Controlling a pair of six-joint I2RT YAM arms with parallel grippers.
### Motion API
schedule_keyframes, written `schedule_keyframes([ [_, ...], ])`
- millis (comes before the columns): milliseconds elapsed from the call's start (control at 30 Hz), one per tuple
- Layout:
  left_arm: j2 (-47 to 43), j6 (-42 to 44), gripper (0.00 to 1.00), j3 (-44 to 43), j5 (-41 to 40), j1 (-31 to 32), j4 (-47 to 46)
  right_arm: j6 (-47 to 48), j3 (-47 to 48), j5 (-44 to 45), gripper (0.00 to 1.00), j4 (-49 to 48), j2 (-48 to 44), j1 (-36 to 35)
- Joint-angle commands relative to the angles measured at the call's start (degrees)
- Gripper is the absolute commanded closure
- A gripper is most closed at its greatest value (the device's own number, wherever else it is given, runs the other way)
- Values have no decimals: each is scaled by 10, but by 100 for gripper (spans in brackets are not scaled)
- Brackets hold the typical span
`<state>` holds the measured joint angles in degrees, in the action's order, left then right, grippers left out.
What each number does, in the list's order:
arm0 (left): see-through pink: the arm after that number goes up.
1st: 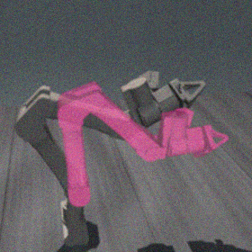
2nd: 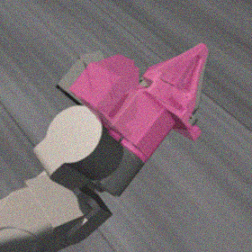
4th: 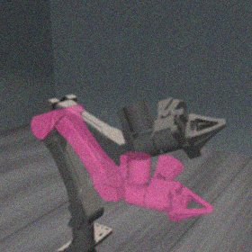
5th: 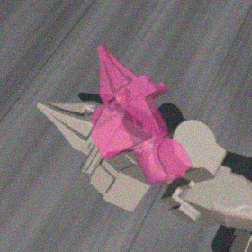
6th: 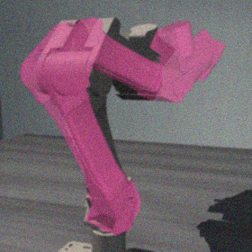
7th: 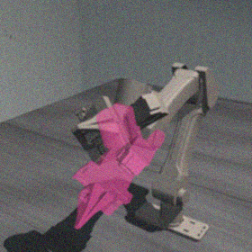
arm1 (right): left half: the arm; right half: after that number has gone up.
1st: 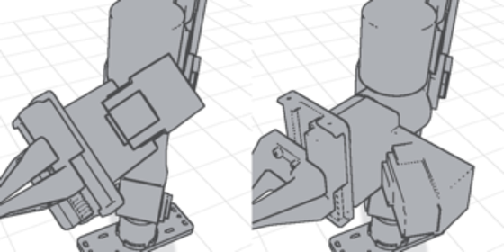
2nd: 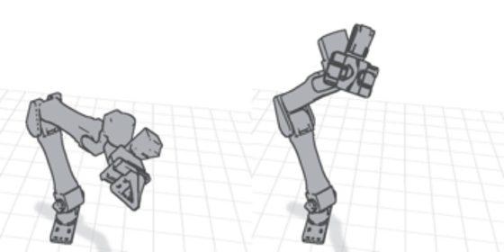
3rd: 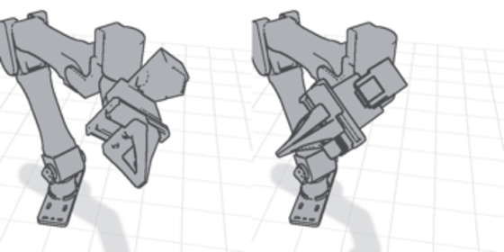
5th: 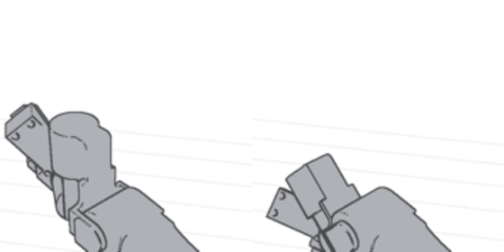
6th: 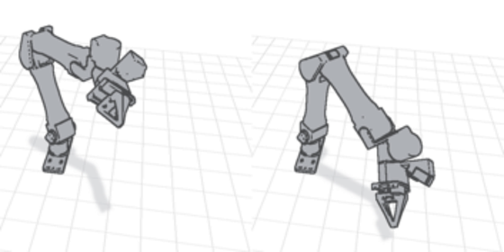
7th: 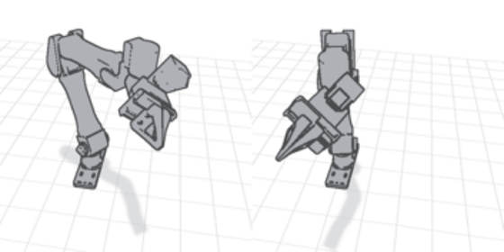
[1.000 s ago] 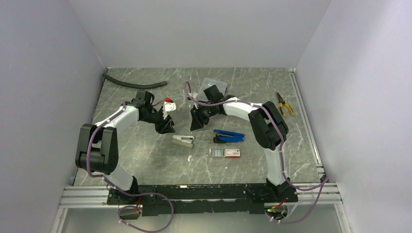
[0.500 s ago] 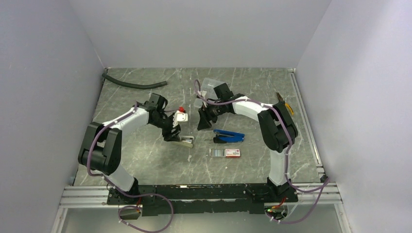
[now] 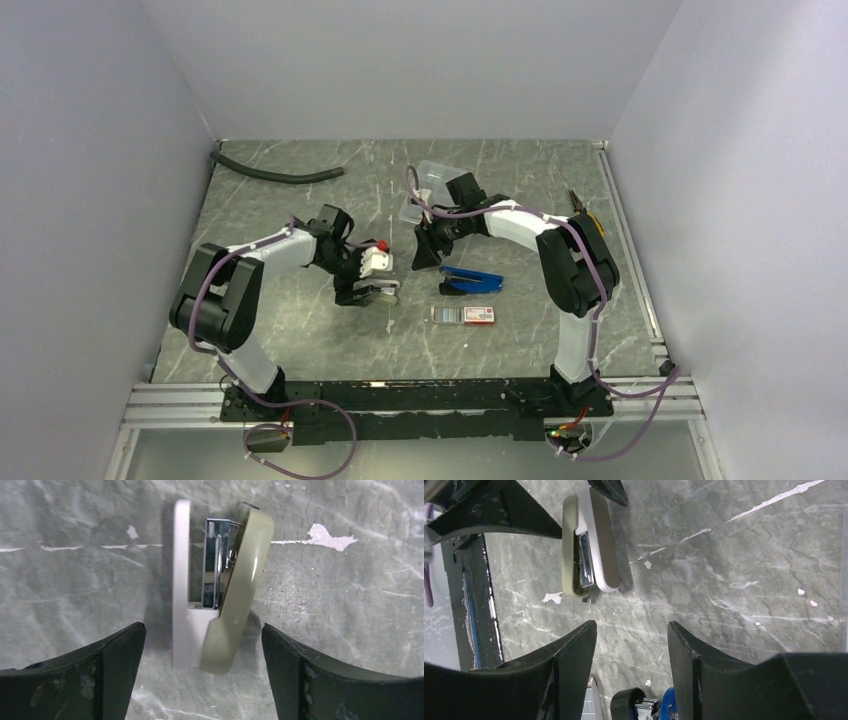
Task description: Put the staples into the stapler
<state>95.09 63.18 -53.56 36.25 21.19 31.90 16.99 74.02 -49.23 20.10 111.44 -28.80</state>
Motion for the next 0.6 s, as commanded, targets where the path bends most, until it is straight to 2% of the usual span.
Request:
schedule_keyframes([
  [0,6,10,14,19,-31,14,-37,9,-10,-24,42,-21,-34,4],
  [100,17,6,25,21,-41,21,-43,3,-27,-30,42,-49,-55,9],
  [300,13,-24,58,-7,-8,19,2,5,-43,-55,42,-69,-102,29],
  [400,13,-46,63,-45,40,9,58,3,-42,-88,41,-75,-121,33],
  [567,28,-53,64,-130,148,-11,194,-15,-67,-136,37,-119,-155,35],
])
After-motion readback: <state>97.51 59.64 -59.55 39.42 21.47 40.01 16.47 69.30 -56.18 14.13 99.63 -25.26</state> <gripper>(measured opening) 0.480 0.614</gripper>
